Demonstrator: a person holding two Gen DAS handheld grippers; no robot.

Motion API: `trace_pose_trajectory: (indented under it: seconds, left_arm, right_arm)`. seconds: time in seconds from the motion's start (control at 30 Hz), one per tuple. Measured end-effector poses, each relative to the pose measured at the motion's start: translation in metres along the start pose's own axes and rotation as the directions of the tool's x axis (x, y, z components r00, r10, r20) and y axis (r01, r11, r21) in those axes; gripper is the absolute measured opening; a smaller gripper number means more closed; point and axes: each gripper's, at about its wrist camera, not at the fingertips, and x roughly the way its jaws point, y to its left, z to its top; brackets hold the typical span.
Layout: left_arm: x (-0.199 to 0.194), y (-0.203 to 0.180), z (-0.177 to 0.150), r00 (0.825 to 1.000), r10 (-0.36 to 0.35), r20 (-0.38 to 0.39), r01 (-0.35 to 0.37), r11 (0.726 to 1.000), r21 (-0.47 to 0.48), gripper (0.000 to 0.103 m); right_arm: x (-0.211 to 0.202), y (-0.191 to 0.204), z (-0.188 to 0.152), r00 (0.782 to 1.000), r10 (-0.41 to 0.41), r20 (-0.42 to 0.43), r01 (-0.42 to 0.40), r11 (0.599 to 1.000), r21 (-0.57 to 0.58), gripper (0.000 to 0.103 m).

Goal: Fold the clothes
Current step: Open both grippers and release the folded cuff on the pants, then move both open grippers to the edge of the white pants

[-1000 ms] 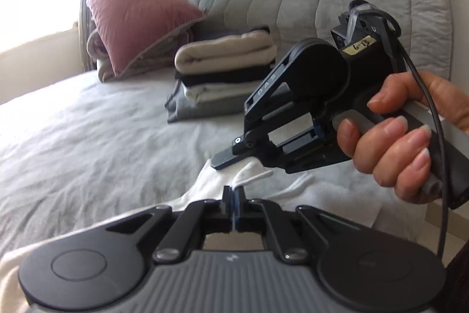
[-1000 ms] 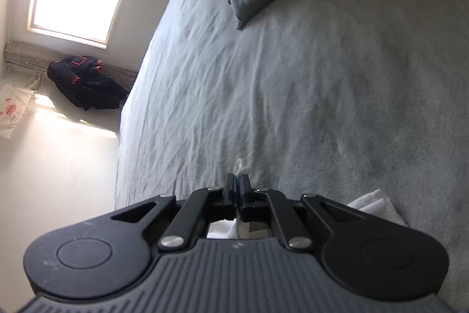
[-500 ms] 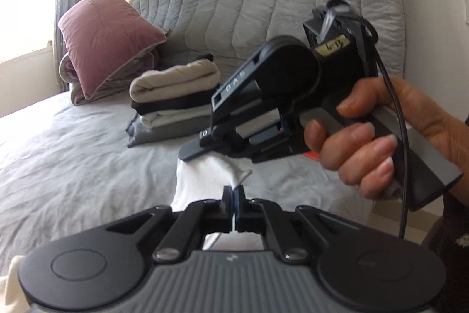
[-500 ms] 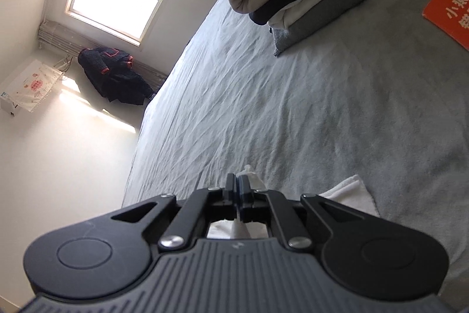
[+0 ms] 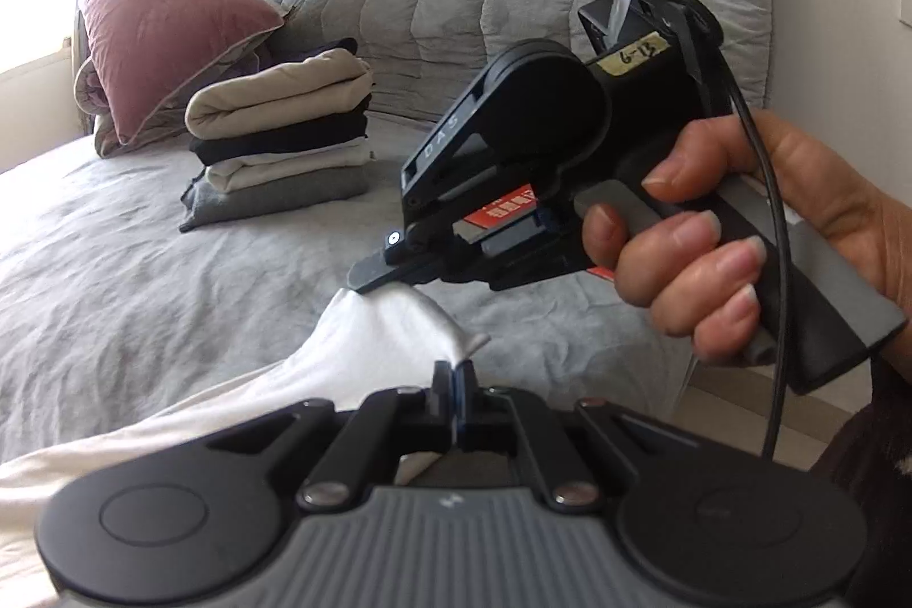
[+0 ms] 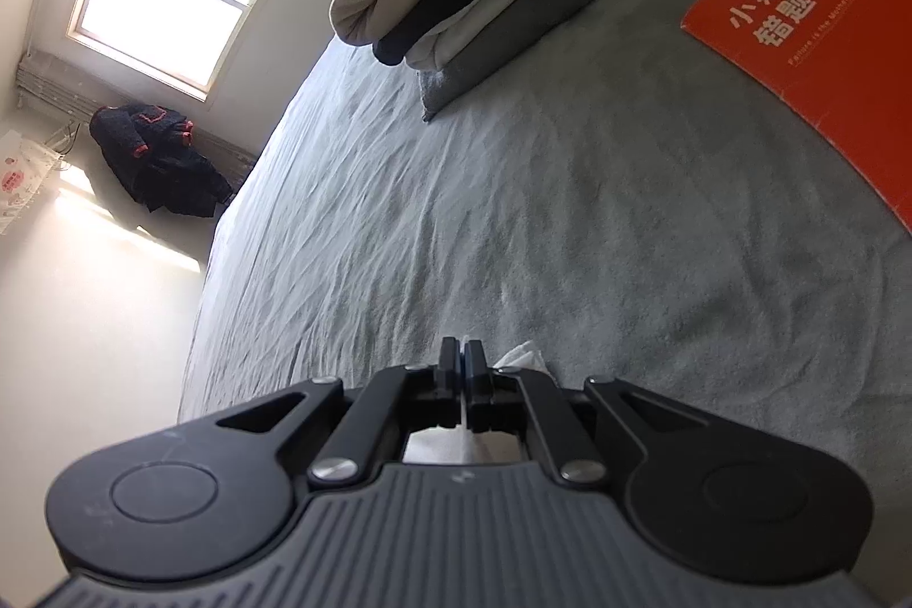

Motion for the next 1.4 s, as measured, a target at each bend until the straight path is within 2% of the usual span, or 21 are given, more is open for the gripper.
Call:
trace_pose_trajectory:
  seconds: [0.2, 0.23, 0.27, 0.3, 0.33, 0.4, 0.43, 0.47, 0.5, 0.53, 0.73, 0.87, 1.07, 1.27, 1.4]
  left_arm:
    - [0.026, 0.005, -0.01, 0.996, -0.029, -0.079, 0.025, 0.998, -0.05, 0.001]
    - [0.025, 0.008, -0.011, 0.996, -0.041, -0.079, 0.036, 0.998, -0.058, 0.001]
    - [0.024, 0.01, -0.011, 0.995, -0.053, -0.079, 0.048, 0.997, -0.066, 0.002]
    - [0.023, 0.012, -0.011, 0.995, -0.065, -0.079, 0.059, 0.995, -0.075, 0.002]
    - [0.022, 0.015, -0.011, 0.994, -0.079, -0.079, 0.073, 0.994, -0.084, 0.005]
    - [0.015, 0.023, -0.008, 0.99, -0.114, -0.082, 0.105, 0.989, -0.102, 0.025]
    - [0.01, 0.027, -0.007, 0.989, -0.119, -0.084, 0.11, 0.989, -0.1, 0.031]
    - [0.006, 0.031, -0.006, 0.989, -0.117, -0.086, 0.109, 0.99, -0.091, 0.037]
    - [0.002, 0.035, -0.004, 0.989, -0.114, -0.09, 0.106, 0.991, -0.08, 0.039]
    - [-0.002, 0.039, -0.003, 0.989, -0.106, -0.099, 0.1, 0.993, -0.067, 0.039]
    - [-0.025, 0.079, 0.004, 0.989, -0.033, -0.146, 0.027, 0.999, -0.037, 0.047]
    - [-0.044, 0.113, 0.002, 0.986, 0.04, -0.164, -0.045, 0.999, -0.024, 0.055]
    - [-0.077, 0.165, -0.012, 0.972, 0.145, -0.185, -0.152, 0.988, -0.026, 0.057]
    - [-0.108, 0.22, -0.03, 0.957, 0.217, -0.19, -0.238, 0.967, -0.093, 0.057]
    - [-0.136, 0.255, -0.047, 0.957, 0.226, -0.182, -0.253, 0.958, -0.137, 0.057]
  right_arm:
    - [0.009, 0.0, 0.002, 0.995, -0.094, -0.021, 0.093, 0.995, -0.044, 0.003]
    - [0.011, 0.0, 0.003, 0.994, -0.104, -0.024, 0.103, 0.993, -0.051, 0.005]
    - [0.012, 0.001, 0.003, 0.994, -0.11, -0.022, 0.109, 0.992, -0.057, 0.013]
    - [0.012, 0.001, 0.005, 0.994, -0.109, -0.01, 0.109, 0.992, -0.058, 0.013]
    - [0.011, 0.002, 0.006, 0.994, -0.106, 0.001, 0.106, 0.993, -0.06, 0.013]
    - [0.011, 0.006, 0.009, 0.996, -0.085, 0.017, 0.086, 0.994, -0.069, 0.015]
    - [0.011, 0.01, 0.011, 0.997, -0.075, 0.023, 0.077, 0.994, -0.078, 0.018]
    - [0.012, 0.013, 0.012, 0.997, -0.066, 0.029, 0.068, 0.994, -0.087, 0.03]
    - [0.013, 0.017, 0.013, 0.998, -0.058, 0.036, 0.061, 0.993, -0.098, 0.039]
    - [0.014, 0.022, 0.013, 0.998, -0.052, 0.043, 0.057, 0.992, -0.114, 0.047]
    - [0.042, 0.056, 0.006, 0.999, -0.039, 0.007, 0.039, 0.98, -0.194, 0.047]
    - [0.07, 0.08, -0.001, 0.999, -0.038, -0.033, 0.029, 0.968, -0.249, 0.047]
    - [0.112, 0.114, -0.018, 0.995, -0.037, -0.096, 0.005, 0.949, -0.315, 0.047]
    - [0.153, 0.151, -0.037, 0.988, -0.017, -0.154, -0.04, 0.932, -0.361, 0.048]
    - [0.187, 0.174, -0.055, 0.978, -0.027, -0.206, -0.061, 0.91, -0.409, 0.05]
